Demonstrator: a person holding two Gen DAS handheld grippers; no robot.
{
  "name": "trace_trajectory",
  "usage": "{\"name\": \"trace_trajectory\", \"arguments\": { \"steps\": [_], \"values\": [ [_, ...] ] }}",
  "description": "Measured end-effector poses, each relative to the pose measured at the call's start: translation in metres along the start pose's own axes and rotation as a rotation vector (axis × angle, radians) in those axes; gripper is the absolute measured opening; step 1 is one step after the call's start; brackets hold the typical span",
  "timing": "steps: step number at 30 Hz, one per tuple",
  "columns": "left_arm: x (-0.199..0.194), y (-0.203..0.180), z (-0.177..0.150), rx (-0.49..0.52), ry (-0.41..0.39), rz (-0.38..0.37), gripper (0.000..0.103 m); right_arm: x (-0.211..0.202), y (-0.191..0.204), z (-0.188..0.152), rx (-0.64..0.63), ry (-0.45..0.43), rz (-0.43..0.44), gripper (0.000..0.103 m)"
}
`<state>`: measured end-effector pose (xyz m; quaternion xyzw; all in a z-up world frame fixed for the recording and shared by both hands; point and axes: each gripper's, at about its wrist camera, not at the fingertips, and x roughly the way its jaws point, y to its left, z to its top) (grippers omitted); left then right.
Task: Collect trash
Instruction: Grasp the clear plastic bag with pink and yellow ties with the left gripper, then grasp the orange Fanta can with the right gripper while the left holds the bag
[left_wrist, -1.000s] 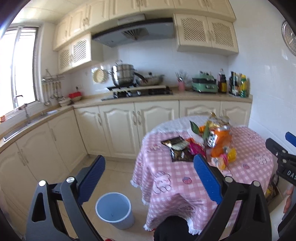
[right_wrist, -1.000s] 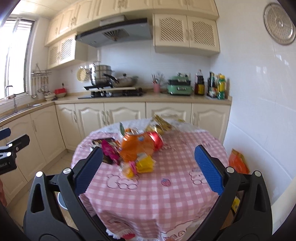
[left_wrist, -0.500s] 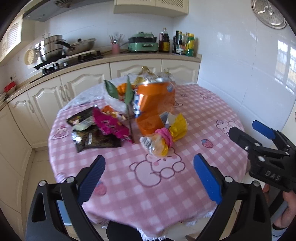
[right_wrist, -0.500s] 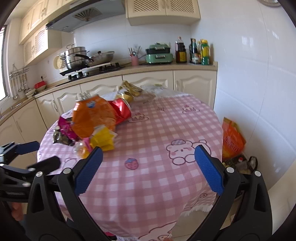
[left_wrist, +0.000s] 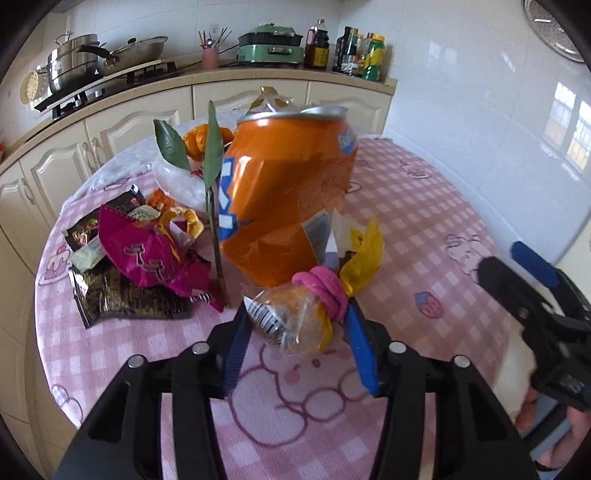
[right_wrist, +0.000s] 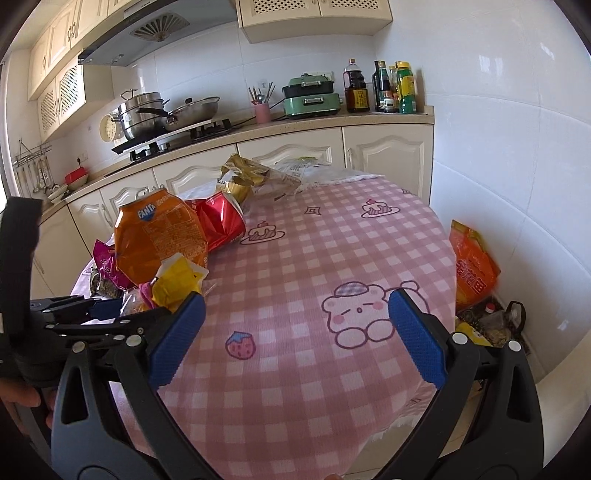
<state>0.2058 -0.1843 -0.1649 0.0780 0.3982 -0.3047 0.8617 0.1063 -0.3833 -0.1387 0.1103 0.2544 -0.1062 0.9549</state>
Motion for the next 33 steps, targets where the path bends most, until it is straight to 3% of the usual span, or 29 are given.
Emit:
{"name": "trace_trajectory", "arguments": {
  "steps": [5,10,15,18,23,25,30,33],
  "values": [
    [-0.024,0.002,-0.019,0.002,-0.028,-0.034,0.048,-0.006,0.006,0.001,-0.002,-0.014,0.008,0.097],
    [-0.074,0.027,-0.038,-0.088,-0.132,-0.008,0.048,-0.009,0.025,0.006,-0.027,-0.017,0.042,0.097],
    [-0.121,0.067,-0.048,-0.197,-0.26,0.2,0.048,0.0,0.064,0.016,-0.062,-0.009,0.085,0.097],
    [-0.139,0.09,-0.052,-0.249,-0.297,0.284,0.048,0.018,0.097,0.023,-0.067,0.039,0.096,0.097],
    [-0.151,0.113,-0.059,-0.298,-0.319,0.336,0.048,0.047,0.141,0.029,-0.107,0.076,0.057,0.097],
    [-0.154,0.121,-0.064,-0.308,-0.321,0.345,0.048,0.062,0.152,0.032,-0.123,0.095,-0.002,0.097],
    [-0.152,0.133,-0.07,-0.329,-0.316,0.344,0.048,0.089,0.152,0.038,-0.101,0.118,-0.106,0.097],
    [-0.149,0.138,-0.074,-0.337,-0.313,0.332,0.048,0.089,0.139,0.037,-0.06,0.111,-0.111,0.097]
  ]
}}
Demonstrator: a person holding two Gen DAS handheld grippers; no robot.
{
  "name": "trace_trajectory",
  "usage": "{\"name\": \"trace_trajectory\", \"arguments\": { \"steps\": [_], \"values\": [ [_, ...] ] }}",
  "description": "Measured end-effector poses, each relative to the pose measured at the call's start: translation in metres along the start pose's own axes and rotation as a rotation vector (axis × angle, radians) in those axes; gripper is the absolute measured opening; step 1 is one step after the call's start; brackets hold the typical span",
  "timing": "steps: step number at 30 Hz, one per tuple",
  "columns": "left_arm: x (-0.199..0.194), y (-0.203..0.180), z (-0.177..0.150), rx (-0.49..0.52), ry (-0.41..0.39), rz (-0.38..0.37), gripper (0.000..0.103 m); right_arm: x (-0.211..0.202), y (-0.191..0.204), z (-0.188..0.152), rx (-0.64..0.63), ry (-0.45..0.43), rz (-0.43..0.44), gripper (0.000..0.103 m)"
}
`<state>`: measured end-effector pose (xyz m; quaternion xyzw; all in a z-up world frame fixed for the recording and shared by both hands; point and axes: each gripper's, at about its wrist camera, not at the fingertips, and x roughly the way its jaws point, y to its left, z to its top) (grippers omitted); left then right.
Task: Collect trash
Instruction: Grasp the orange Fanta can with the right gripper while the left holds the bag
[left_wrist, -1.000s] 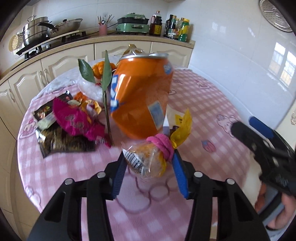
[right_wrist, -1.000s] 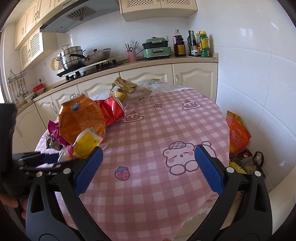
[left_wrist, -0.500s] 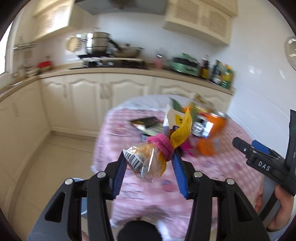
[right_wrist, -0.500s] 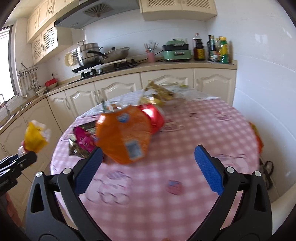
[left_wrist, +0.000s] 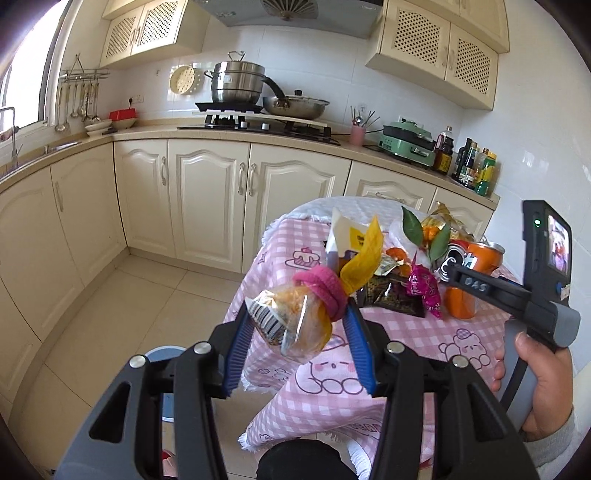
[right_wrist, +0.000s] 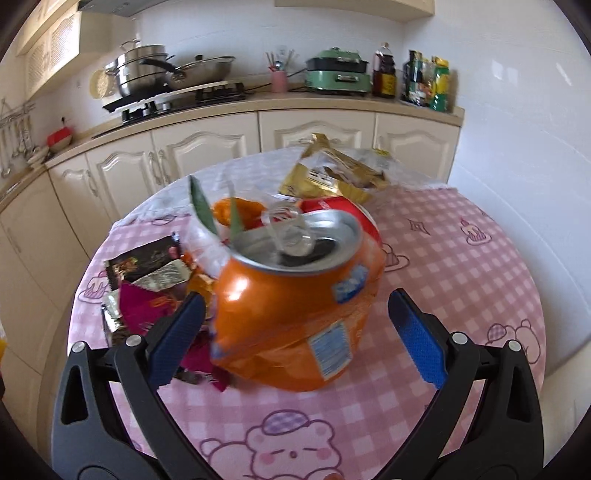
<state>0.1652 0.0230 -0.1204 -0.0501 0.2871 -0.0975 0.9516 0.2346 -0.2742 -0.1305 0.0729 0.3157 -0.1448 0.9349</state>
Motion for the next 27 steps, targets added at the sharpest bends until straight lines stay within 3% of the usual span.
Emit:
{"name": "trace_trajectory", "arguments": {
  "steps": [5,6,7,9,12,13,15,22,27],
  "values": [
    [0.005,0.005,-0.003,-0.012,0.011,-0.019,0.048,-0.014,-0.035,-0.006,0.077,-0.04,0.023,0.094],
    [0.006,0.006,-0.004,-0.015,0.016,-0.025,0.048,-0.015,-0.04,-0.007,0.082,-0.037,0.02,0.084],
    [0.007,0.006,-0.004,-0.017,0.018,-0.031,0.048,-0.015,-0.044,-0.007,0.088,-0.033,0.024,0.063],
    [0.008,0.007,-0.004,-0.023,0.022,-0.039,0.048,-0.014,-0.052,-0.009,0.105,-0.016,0.039,0.033],
    [0.007,0.006,-0.005,-0.023,0.021,-0.047,0.048,-0.008,-0.057,-0.011,0.089,0.014,0.055,0.031],
    [0.007,0.006,-0.006,-0.023,0.021,-0.048,0.048,-0.008,-0.057,-0.011,0.08,0.014,0.058,0.021],
    [0.006,0.006,-0.006,-0.026,0.02,-0.054,0.048,-0.013,-0.06,-0.012,0.084,-0.002,0.086,0.013],
    [0.004,0.014,-0.007,-0.047,0.019,-0.094,0.048,-0.056,-0.064,-0.01,0.081,-0.136,0.151,0.012],
    [0.002,0.027,-0.007,-0.087,0.016,-0.117,0.048,-0.092,-0.025,-0.002,-0.005,-0.178,0.297,0.012]
  ]
}}
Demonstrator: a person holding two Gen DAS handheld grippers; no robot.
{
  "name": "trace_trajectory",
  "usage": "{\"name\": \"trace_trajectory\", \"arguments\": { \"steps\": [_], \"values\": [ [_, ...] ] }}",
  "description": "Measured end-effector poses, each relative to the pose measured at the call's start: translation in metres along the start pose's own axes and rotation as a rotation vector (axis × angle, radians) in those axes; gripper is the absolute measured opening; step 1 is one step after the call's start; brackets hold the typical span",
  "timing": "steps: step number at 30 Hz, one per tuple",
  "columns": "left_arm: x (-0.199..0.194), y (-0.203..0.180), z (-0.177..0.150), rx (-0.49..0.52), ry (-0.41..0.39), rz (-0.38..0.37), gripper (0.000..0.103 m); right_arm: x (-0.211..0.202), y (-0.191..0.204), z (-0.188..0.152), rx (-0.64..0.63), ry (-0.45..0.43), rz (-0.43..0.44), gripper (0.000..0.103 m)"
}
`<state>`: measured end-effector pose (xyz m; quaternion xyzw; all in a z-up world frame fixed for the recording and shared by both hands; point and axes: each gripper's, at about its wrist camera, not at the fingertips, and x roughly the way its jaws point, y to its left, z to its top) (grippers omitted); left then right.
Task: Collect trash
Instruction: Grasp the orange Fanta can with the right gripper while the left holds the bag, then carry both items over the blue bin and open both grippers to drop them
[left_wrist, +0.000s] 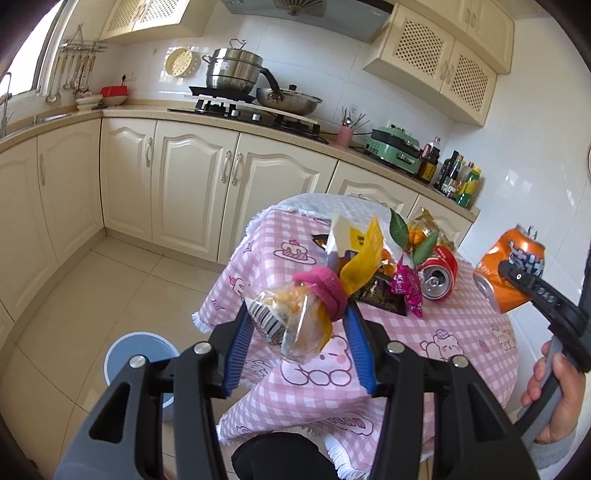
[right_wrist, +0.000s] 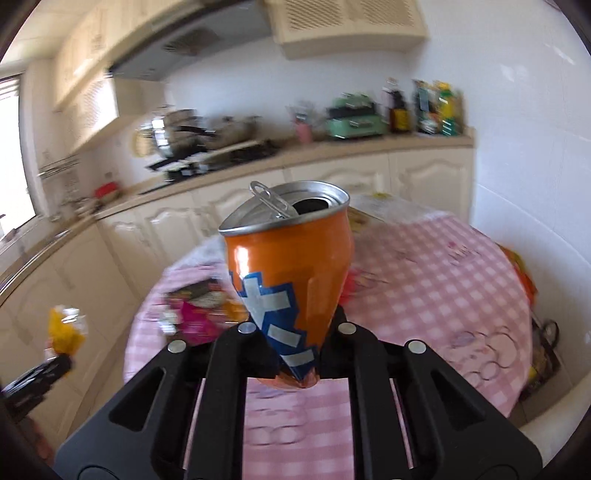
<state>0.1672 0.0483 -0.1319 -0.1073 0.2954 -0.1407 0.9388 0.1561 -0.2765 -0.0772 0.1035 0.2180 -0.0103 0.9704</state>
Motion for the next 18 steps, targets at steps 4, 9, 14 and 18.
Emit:
{"name": "trace_trajectory", "arguments": {
  "steps": [4,9,14,18],
  "values": [
    [-0.005,0.025,-0.002,-0.029,-0.004,0.037,0.048,0.013,0.068,-0.006,-0.103,0.05,0.17,0.012],
    [-0.007,0.084,-0.01,-0.103,0.021,0.144,0.048,0.055,0.156,-0.036,-0.218,0.177,0.343,0.012],
    [0.014,0.158,-0.028,-0.205,0.097,0.248,0.048,0.128,0.229,-0.09,-0.302,0.351,0.428,0.012],
    [0.053,0.212,-0.049,-0.26,0.205,0.311,0.048,0.204,0.267,-0.145,-0.336,0.532,0.439,0.012]
  ]
}}
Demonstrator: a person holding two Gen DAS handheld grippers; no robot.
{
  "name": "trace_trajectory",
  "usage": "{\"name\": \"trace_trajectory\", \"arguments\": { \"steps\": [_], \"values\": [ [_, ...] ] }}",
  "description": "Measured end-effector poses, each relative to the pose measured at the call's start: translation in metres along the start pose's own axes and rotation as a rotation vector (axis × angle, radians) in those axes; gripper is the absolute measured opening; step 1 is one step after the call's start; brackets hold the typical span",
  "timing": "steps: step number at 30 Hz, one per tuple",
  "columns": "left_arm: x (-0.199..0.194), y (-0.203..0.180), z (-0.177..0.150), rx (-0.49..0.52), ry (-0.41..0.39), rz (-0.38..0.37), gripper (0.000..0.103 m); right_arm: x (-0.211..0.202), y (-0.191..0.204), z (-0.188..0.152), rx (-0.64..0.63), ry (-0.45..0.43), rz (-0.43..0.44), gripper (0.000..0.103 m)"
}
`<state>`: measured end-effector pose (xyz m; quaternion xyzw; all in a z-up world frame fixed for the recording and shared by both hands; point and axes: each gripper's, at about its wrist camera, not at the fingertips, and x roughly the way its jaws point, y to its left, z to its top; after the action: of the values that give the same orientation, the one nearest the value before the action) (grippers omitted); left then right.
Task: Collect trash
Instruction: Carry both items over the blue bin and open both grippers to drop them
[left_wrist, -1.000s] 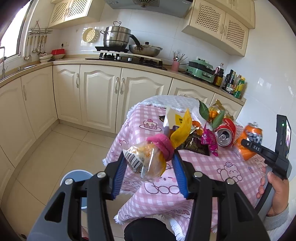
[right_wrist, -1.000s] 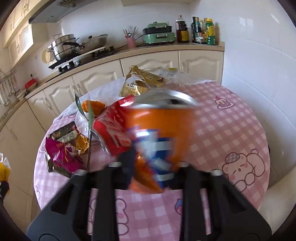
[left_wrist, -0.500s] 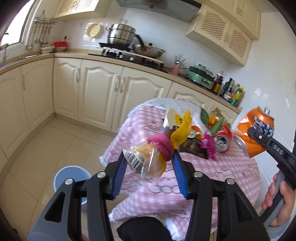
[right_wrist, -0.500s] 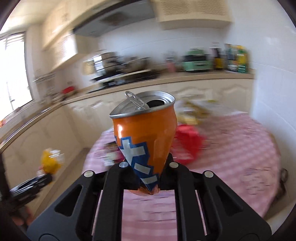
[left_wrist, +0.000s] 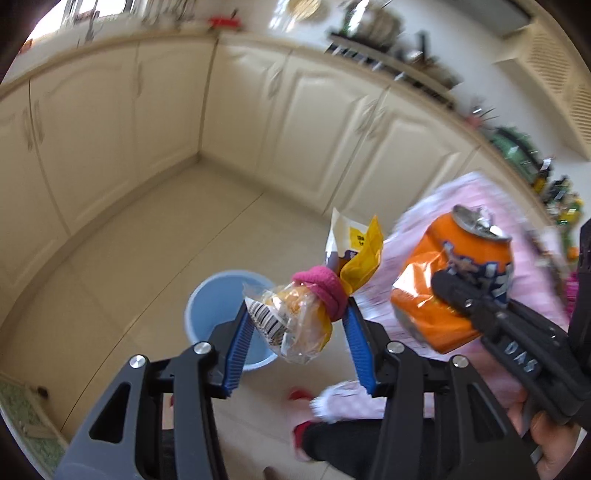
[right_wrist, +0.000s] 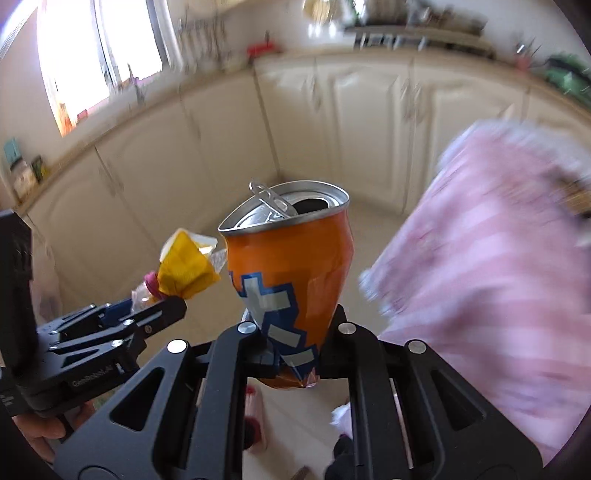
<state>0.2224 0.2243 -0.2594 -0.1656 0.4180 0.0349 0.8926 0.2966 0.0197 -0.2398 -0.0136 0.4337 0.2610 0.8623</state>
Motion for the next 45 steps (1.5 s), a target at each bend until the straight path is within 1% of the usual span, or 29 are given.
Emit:
{"name": "trace_trajectory", "arguments": {
  "steps": [2,3,6,8,9,12,14,15,17,19,21,22,26,27,29,31,32,34,37,39,42,45],
  "values": [
    [0.035,0.017,0.002,-0.011,0.07,0.014,0.048,0.053,-0.003,-0.004,0.023,0.099,0.026,0.012],
    [0.059,0.027,0.002,-0.023,0.114,0.017,0.048,0.07,-0.004,-0.006,0.037,0.133,0.033,0.012],
    [0.118,0.045,0.002,-0.027,0.227,0.027,0.048,0.15,-0.017,-0.016,0.111,0.282,0.066,0.012],
    [0.161,0.054,0.001,-0.036,0.304,0.033,0.048,0.183,-0.019,-0.027,0.135,0.342,0.063,0.012],
    [0.177,0.057,0.0,-0.037,0.329,0.032,0.048,0.206,-0.023,-0.031,0.156,0.38,0.066,0.012],
    [0.227,0.067,0.001,-0.033,0.399,0.05,0.048,0.256,-0.034,-0.038,0.212,0.459,0.059,0.012],
    [0.25,0.074,0.001,-0.044,0.427,0.051,0.049,0.283,-0.043,-0.037,0.241,0.498,0.049,0.012],
    [0.266,0.08,-0.001,-0.067,0.449,0.04,0.05,0.293,-0.046,-0.036,0.254,0.512,0.046,0.012],
    [0.283,0.09,-0.001,-0.11,0.477,0.008,0.051,0.311,-0.05,-0.035,0.273,0.533,0.04,0.012],
    [0.301,0.098,-0.006,-0.15,0.529,0.005,0.051,0.325,-0.051,-0.036,0.277,0.545,0.033,0.012],
    [0.31,0.102,-0.009,-0.154,0.553,0.034,0.051,0.342,-0.052,-0.04,0.284,0.572,0.02,0.012],
    [0.31,0.104,-0.011,-0.152,0.555,0.043,0.052,0.343,-0.05,-0.05,0.295,0.585,0.024,0.012],
    [0.314,0.111,-0.011,-0.154,0.57,0.071,0.06,0.365,-0.055,-0.06,0.32,0.628,0.027,0.012],
    [0.315,0.114,-0.012,-0.158,0.574,0.072,0.06,0.37,-0.055,-0.06,0.326,0.634,0.033,0.012],
    [0.317,0.121,-0.015,-0.183,0.59,0.082,0.065,0.373,-0.054,-0.06,0.313,0.636,0.027,0.012],
    [0.318,0.131,-0.019,-0.21,0.596,0.092,0.066,0.376,-0.049,-0.064,0.286,0.639,0.018,0.012],
    [0.319,0.135,-0.019,-0.221,0.601,0.099,0.066,0.374,-0.053,-0.067,0.277,0.645,0.019,0.012],
    [0.316,0.138,-0.019,-0.235,0.599,0.108,0.068,0.379,-0.05,-0.073,0.266,0.667,0.024,0.012],
    [0.318,0.14,-0.019,-0.222,0.607,0.147,0.07,0.389,-0.044,-0.08,0.252,0.695,0.023,0.012],
    [0.321,0.143,-0.022,-0.214,0.635,0.181,0.071,0.399,-0.037,-0.085,0.249,0.702,0.031,0.012],
    [0.324,0.148,-0.025,-0.23,0.662,0.192,0.071,0.407,-0.034,-0.091,0.25,0.731,0.028,0.013],
    [0.326,0.148,-0.027,-0.226,0.674,0.207,0.071,0.413,-0.034,-0.092,0.252,0.734,0.028,0.013]
  ]
}}
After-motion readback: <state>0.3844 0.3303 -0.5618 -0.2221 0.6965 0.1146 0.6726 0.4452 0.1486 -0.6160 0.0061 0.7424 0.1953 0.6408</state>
